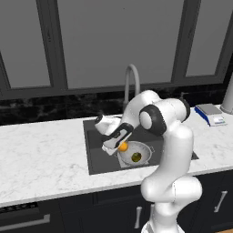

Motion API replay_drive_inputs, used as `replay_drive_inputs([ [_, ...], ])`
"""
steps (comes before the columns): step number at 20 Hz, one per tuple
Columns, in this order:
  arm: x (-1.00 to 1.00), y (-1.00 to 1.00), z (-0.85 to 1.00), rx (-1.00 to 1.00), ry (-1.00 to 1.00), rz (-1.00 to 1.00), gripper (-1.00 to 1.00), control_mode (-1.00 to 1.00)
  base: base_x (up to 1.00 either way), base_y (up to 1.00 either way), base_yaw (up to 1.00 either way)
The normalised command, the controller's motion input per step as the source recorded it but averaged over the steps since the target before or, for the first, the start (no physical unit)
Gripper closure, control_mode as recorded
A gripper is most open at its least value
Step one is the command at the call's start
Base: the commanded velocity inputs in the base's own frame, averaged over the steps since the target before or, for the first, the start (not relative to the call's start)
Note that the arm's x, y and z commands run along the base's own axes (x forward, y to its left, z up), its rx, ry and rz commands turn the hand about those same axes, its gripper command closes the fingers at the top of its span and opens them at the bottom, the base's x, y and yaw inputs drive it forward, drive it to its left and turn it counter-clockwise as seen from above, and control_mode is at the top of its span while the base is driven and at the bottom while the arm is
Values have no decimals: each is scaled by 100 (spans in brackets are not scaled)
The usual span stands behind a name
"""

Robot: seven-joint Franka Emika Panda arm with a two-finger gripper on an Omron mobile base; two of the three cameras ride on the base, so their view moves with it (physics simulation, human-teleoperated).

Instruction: Put the colander in the sink, put the kiwi, orange in the colander, and turn on the sink faucet and pour water over the colander.

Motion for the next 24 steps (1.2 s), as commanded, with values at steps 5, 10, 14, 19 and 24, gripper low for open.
replay_drive_inputs([
  [5, 31, -18, -86, -1, 0, 0, 100, -100, 0, 0, 0],
  [10, 10, -59, -59, 6, -4, 0, 100, -100, 0, 0, 0],
  [14, -9, -99, -32, 23, -18, -4, -100, -100, 0, 0, 0],
  [19, -30, -86, -1, 27, -29, -7, -100, -100, 0, 0, 0],
  [24, -43, -8, 17, 9, -34, -15, -100, -100, 0, 0, 0],
])
